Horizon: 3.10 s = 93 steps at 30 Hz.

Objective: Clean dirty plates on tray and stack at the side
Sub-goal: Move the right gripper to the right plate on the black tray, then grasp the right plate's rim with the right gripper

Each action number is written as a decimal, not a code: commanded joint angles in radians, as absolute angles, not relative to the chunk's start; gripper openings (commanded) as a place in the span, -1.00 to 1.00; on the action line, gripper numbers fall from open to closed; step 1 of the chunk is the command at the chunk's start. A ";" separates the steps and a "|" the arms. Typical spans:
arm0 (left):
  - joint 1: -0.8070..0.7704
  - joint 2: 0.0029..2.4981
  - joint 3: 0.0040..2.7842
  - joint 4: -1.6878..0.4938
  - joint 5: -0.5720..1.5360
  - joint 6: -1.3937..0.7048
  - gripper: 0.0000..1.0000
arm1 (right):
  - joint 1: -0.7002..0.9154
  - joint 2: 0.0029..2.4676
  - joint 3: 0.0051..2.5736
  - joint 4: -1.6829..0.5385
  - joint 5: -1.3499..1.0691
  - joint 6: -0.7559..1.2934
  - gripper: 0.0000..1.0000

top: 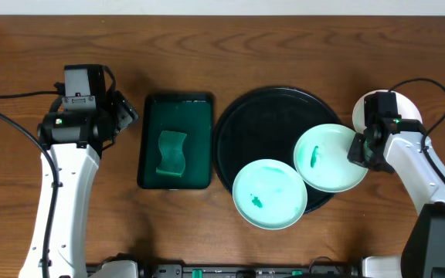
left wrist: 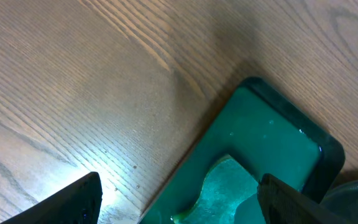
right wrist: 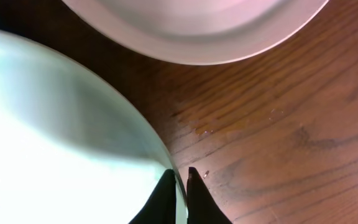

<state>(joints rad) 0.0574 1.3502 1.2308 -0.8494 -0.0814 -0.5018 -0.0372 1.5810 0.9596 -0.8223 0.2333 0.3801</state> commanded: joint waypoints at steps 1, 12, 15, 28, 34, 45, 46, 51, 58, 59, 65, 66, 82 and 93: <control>0.062 1.352 1.241 -0.852 -0.087 -0.510 0.61 | -0.043 1.578 0.953 -0.835 0.227 0.377 -0.85; 0.062 1.352 1.241 -0.852 -0.087 -0.510 0.61 | -0.043 1.578 0.952 -0.769 0.141 0.377 -0.98; 0.062 1.352 1.241 -0.852 -0.087 -0.510 0.61 | -0.044 1.577 0.953 -0.664 0.020 0.381 -0.98; 0.062 1.352 1.241 -0.852 -0.087 -0.510 0.61 | 0.017 1.594 0.953 -0.351 -0.104 0.413 -0.98; 0.062 1.352 1.241 -0.852 -0.087 -0.510 0.61 | 0.072 1.622 0.953 -0.239 -0.094 0.373 -0.92; 0.062 1.352 1.241 -0.852 -0.087 -0.510 0.61 | 0.080 1.563 1.229 -0.575 -0.150 0.221 -0.46; 0.062 1.352 1.241 -0.852 -0.087 -0.510 0.61 | 0.080 1.561 1.253 -0.611 -0.151 0.217 -0.46; 0.062 1.352 1.241 -0.852 -0.087 -0.510 0.61 | 0.080 1.542 1.325 -0.787 -0.161 0.211 -0.37; 0.062 1.352 1.241 -0.852 -0.087 -0.510 0.61 | 0.080 1.538 1.325 -0.945 -0.162 0.184 -0.32; 0.062 1.352 1.241 -0.852 -0.087 -0.510 0.61 | 0.080 1.538 1.325 -0.952 -0.162 0.185 -0.31; 0.062 1.352 1.241 -0.852 -0.087 -0.510 0.61 | 0.080 1.538 1.325 -0.953 -0.162 0.185 -0.29; 0.062 1.352 1.241 -0.852 -0.087 -0.510 0.61 | 0.080 1.538 1.325 -0.959 -0.162 0.185 -0.28; 0.062 1.352 1.241 -0.852 -0.087 -0.510 0.61 | 0.080 1.538 1.325 -1.033 -0.162 0.184 -0.12; 0.062 1.352 1.241 -0.852 -0.087 -0.510 0.61 | 0.080 1.538 1.256 -1.044 -0.162 0.185 -0.08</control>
